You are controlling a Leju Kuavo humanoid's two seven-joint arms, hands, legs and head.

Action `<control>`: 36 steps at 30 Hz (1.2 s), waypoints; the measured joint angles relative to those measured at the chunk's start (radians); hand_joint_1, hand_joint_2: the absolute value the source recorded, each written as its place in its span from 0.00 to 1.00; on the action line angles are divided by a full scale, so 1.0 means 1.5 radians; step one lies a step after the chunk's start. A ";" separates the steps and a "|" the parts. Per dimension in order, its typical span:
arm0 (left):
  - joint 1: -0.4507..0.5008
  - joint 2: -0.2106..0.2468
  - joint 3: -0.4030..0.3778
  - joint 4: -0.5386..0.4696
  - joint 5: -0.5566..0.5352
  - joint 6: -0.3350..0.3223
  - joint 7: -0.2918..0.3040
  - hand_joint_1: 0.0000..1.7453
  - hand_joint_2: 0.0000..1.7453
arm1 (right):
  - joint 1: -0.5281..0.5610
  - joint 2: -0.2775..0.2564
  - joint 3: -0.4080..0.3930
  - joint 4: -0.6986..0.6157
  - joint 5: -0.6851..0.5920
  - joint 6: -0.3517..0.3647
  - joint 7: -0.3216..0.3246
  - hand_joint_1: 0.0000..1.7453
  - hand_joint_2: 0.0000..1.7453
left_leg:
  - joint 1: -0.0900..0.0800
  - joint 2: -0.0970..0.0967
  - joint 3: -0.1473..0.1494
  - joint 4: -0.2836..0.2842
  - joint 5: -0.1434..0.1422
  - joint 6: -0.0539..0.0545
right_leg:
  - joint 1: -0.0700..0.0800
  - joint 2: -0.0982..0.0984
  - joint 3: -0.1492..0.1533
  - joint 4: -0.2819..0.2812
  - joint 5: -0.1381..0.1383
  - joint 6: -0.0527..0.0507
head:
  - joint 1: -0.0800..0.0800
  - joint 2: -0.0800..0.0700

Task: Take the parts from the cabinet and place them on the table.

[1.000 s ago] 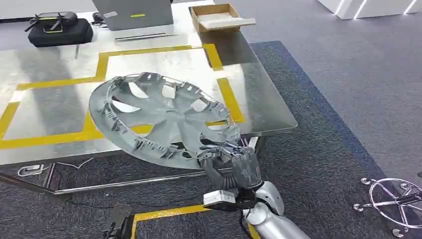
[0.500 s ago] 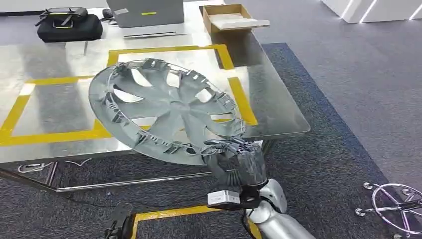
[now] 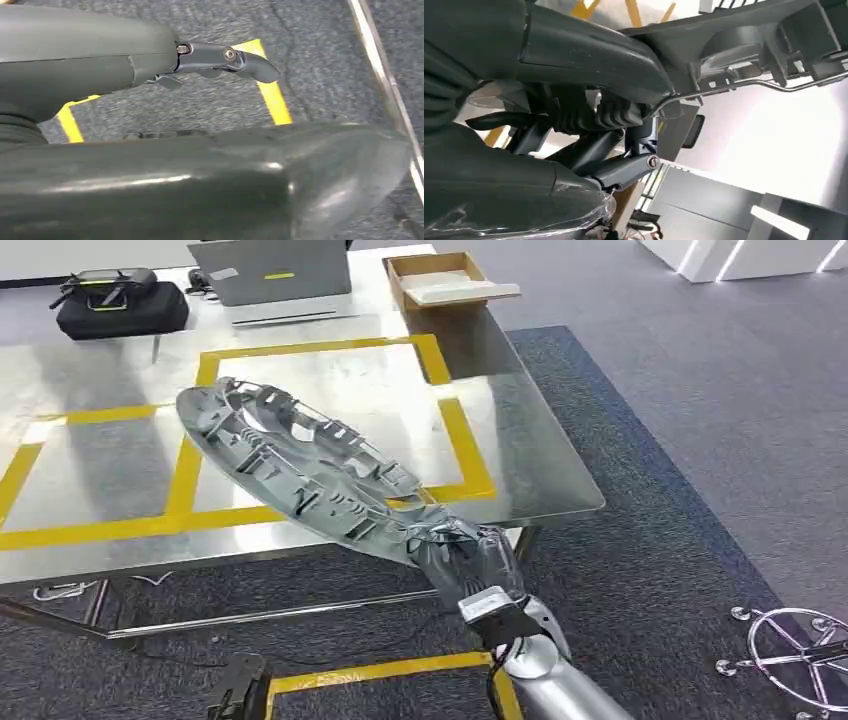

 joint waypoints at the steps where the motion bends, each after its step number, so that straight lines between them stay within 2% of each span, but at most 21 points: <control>1: -0.001 -0.002 0.000 0.000 0.000 -0.001 0.000 0.00 0.00 | -0.002 0.001 -0.003 0.000 0.000 0.002 -0.001 1.00 1.00 | -0.002 -0.001 0.017 -0.029 -0.019 0.005 | 0.004 0.002 0.009 0.007 -0.002 0.005 | -0.003 0.000; 4: -0.002 0.000 0.000 0.000 -0.002 -0.001 -0.001 0.00 0.00 | -0.001 0.003 -0.008 0.001 0.002 0.007 -0.002 1.00 1.00 | -0.003 -0.001 0.013 -0.021 -0.022 0.015 | 0.003 0.001 0.011 0.000 0.000 0.012 | 0.002 0.000; 6: -0.003 0.000 0.000 0.000 -0.005 -0.001 -0.001 0.00 0.00 | 0.000 0.003 -0.011 0.001 0.005 0.014 -0.002 1.00 1.00 | 0.002 -0.001 0.023 -0.025 -0.028 0.026 | 0.003 -0.001 -0.001 0.021 -0.014 0.021 | 0.007 0.000; 7: -0.005 0.000 0.000 0.000 -0.007 -0.001 -0.001 0.00 0.00 | 0.000 0.003 -0.011 0.001 0.007 0.019 -0.003 1.00 1.00 | 0.002 -0.001 0.025 -0.025 -0.032 0.031 | 0.003 -0.002 -0.022 0.063 -0.027 0.023 | 0.010 0.000; 9: -0.007 0.000 -0.001 0.000 -0.008 -0.003 -0.001 0.00 0.00 | 0.005 0.003 -0.011 0.001 0.008 0.031 -0.006 1.00 1.00 | 0.001 -0.001 0.030 -0.025 -0.039 0.036 | 0.002 -0.002 -0.092 0.181 -0.066 0.026 | 0.011 0.000; 10: -0.007 0.001 -0.001 0.000 -0.009 -0.003 -0.001 0.00 0.00 | 0.007 0.003 -0.011 0.003 0.008 0.033 -0.006 1.00 1.00 | 0.001 -0.001 0.034 -0.025 -0.042 0.037 | 0.002 -0.002 -0.120 0.218 -0.070 0.026 | 0.010 0.000; 11: -0.006 0.001 -0.001 0.000 -0.009 -0.004 -0.001 0.00 0.00 | 0.010 0.003 -0.011 0.004 0.010 0.033 -0.006 1.00 1.00 | 0.000 -0.003 0.039 -0.025 -0.047 0.037 | 0.002 -0.002 -0.134 0.223 -0.056 0.025 | 0.011 0.000; 12: -0.005 0.001 -0.001 0.000 -0.009 -0.004 0.000 0.00 0.00 | 0.012 0.002 -0.011 0.005 0.012 0.034 -0.006 1.00 1.00 | 0.000 -0.005 0.046 -0.025 -0.052 0.037 | 0.003 -0.002 -0.131 0.198 -0.025 0.022 | 0.010 0.000; 14: -0.006 0.001 -0.001 0.000 -0.013 -0.003 0.000 0.00 0.00 | 0.014 0.002 -0.011 0.005 0.025 0.032 -0.009 1.00 1.00 | -0.001 -0.007 0.063 -0.025 -0.063 0.034 | 0.004 -0.002 -0.092 0.081 0.059 0.013 | 0.011 0.000; 15: -0.005 0.000 -0.002 0.000 -0.013 -0.003 0.001 0.00 0.00 | 0.014 0.002 -0.011 0.005 0.030 0.031 -0.011 1.00 1.00 | -0.001 -0.007 0.069 -0.025 -0.070 0.032 | 0.006 -0.002 -0.078 0.042 0.074 0.008 | 0.011 0.000; 18: -0.006 -0.001 -0.003 0.000 -0.014 -0.003 0.004 0.00 0.00 | 0.015 0.003 -0.011 0.005 0.039 0.026 -0.014 1.00 1.00 | -0.003 -0.006 0.062 -0.024 -0.072 0.022 | 0.010 -0.001 -0.061 0.020 0.049 0.002 | 0.008 0.000; 21: -0.008 -0.002 -0.005 0.000 -0.014 -0.002 0.003 0.00 0.00 | 0.021 0.003 -0.014 0.005 0.052 0.013 -0.014 1.00 1.00 | -0.004 -0.004 0.063 -0.020 -0.084 0.010 | 0.003 0.000 -0.051 0.006 0.047 -0.002 | 0.007 0.000; 22: -0.009 -0.002 -0.006 0.000 -0.014 -0.002 0.003 0.00 0.00 | 0.021 0.003 -0.014 0.005 0.054 0.010 -0.015 1.00 1.00 | -0.005 -0.004 0.049 0.009 -0.102 0.010 | 0.002 -0.001 -0.048 0.004 0.046 -0.006 | 0.001 0.000; 24: -0.007 -0.002 -0.006 0.000 -0.014 -0.002 0.003 0.00 0.00 | 0.024 0.003 -0.015 0.006 0.058 0.006 -0.018 1.00 1.00 | -0.004 -0.005 -0.005 0.116 -0.151 0.008 | 0.001 -0.001 -0.045 0.003 0.042 -0.011 | 0.000 0.000; 25: -0.005 -0.002 -0.006 0.000 -0.014 -0.002 0.003 0.00 0.00 | 0.027 0.003 -0.015 0.007 0.060 0.003 -0.018 1.00 1.00 | -0.003 -0.005 -0.030 0.158 -0.161 0.006 | 0.001 0.000 -0.043 0.003 0.041 -0.011 | 0.001 0.000; 27: -0.003 -0.002 -0.006 0.000 -0.014 -0.002 0.003 0.00 0.00 | 0.034 0.003 -0.016 0.009 0.063 -0.005 -0.018 1.00 1.00 | -0.002 -0.004 -0.042 0.157 -0.126 0.001 | 0.000 0.001 -0.037 0.004 0.037 -0.009 | 0.000 0.000; 30: -0.005 -0.001 -0.006 0.000 -0.014 0.000 0.003 0.00 0.00 | 0.037 0.003 -0.016 0.005 0.070 -0.024 -0.018 1.00 1.00 | 0.007 -0.002 0.011 0.008 -0.019 -0.010 | -0.005 0.003 -0.027 0.007 0.030 0.001 | -0.001 0.000; 31: -0.005 -0.005 -0.006 0.001 -0.015 0.000 0.003 0.00 0.00 | 0.036 0.003 -0.016 0.004 0.072 -0.031 -0.018 1.00 1.00 | 0.004 -0.003 0.017 -0.005 -0.030 -0.014 | 0.001 0.004 -0.029 0.011 0.027 0.006 | -0.003 0.000; 32: -0.008 -0.003 -0.006 0.000 -0.016 0.000 0.003 0.00 0.00 | 0.036 0.003 -0.016 0.001 0.075 -0.038 -0.018 1.00 1.00 | 0.006 -0.003 0.023 -0.019 -0.039 0.000 | 0.003 0.004 -0.034 0.013 0.028 0.008 | -0.006 0.000; 33: -0.007 -0.003 -0.006 0.000 -0.016 0.000 0.004 0.00 0.00 | 0.037 0.003 -0.016 -0.002 0.077 -0.044 -0.018 1.00 1.00 | 0.005 -0.005 0.018 -0.016 -0.038 0.004 | 0.003 0.004 -0.034 0.011 0.029 0.009 | 0.002 0.000; 36: -0.005 -0.004 -0.008 0.000 -0.020 0.001 0.004 0.00 0.00 | 0.038 0.003 -0.014 -0.006 0.085 -0.056 -0.018 1.00 1.00 | 0.007 -0.004 0.022 -0.016 -0.038 0.020 | 0.000 0.001 -0.037 0.017 0.023 0.017 | 0.003 0.000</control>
